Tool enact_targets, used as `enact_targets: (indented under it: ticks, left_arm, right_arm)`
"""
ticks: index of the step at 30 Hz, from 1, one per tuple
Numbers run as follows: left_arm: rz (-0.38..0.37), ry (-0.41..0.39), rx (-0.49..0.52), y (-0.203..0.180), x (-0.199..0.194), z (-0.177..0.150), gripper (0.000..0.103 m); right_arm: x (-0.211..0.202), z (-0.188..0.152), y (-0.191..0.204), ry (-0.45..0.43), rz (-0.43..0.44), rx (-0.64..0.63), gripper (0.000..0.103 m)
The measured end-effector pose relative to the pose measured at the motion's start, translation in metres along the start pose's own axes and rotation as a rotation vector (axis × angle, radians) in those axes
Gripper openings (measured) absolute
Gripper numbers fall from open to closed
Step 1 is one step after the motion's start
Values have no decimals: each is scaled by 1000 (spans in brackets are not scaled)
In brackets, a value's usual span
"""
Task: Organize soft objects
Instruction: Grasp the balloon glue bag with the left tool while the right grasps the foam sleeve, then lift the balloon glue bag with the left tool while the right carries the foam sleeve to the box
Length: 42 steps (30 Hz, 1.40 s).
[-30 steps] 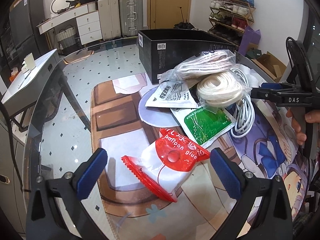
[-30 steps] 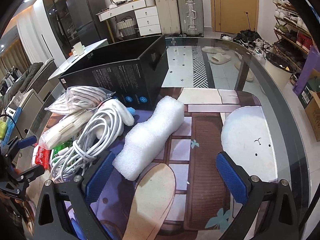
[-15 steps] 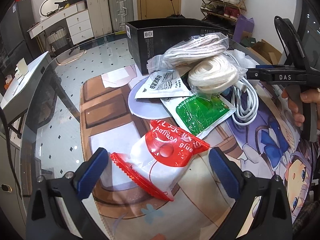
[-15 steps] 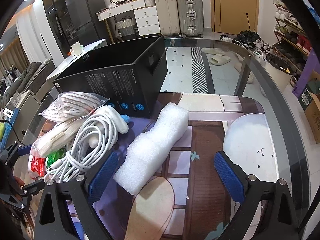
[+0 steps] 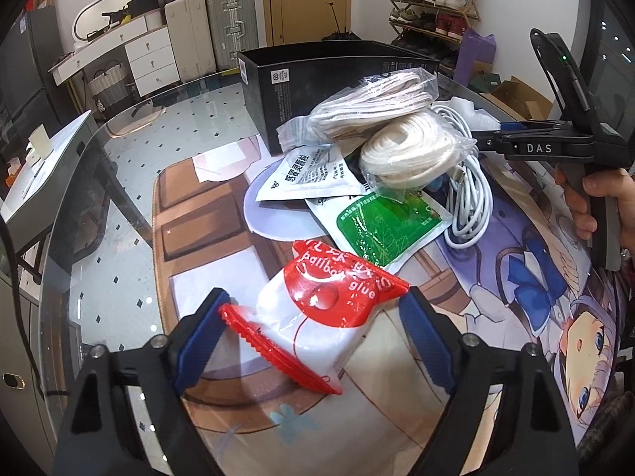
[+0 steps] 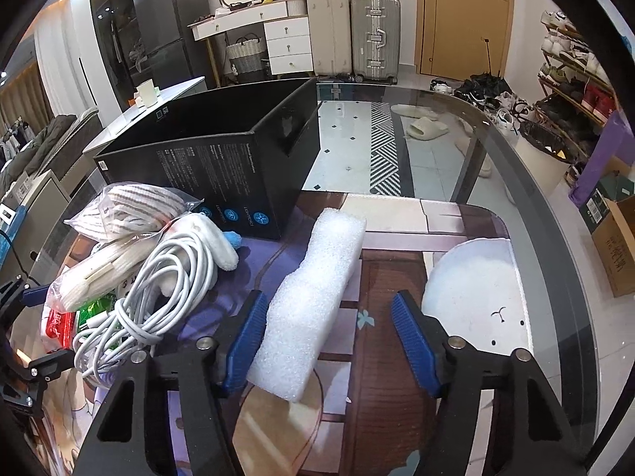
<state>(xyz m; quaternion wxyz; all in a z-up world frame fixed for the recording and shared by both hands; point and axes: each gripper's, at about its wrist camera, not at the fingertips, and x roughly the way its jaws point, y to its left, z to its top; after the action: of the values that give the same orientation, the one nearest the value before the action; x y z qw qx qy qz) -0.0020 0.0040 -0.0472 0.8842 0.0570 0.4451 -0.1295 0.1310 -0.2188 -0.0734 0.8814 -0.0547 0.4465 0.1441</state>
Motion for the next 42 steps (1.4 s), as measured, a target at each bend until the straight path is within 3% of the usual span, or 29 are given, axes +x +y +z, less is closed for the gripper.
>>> enact_targets:
  ticks: [5,11,18,28,34,42]
  left_arm:
    - [-11,-10,11,-6,-3,-1,68]
    - [-10,-19,13,-9,-5,-3,58]
    - [1,-35,-2,-18,-10,-3,46]
    - [11,-33,-69,-23,-17,-7,45]
    - [39,-71,-148,-21,-26,-5,45]
    - [77,-127,-176,-21,-31,5,45]
  right_arm:
    - [-4,-4,0,-4,-11,-14,45]
    - [-9,-9,3,-6,6,-43,22]
    - [-15,-16,5,-9,70,-38,22]
    - [-42,-25,11,-31,101,-44,22]
    - [-55,-32,27,-39,130,-74,22]
    - [-66,-29,39,-60,144,-87,22]
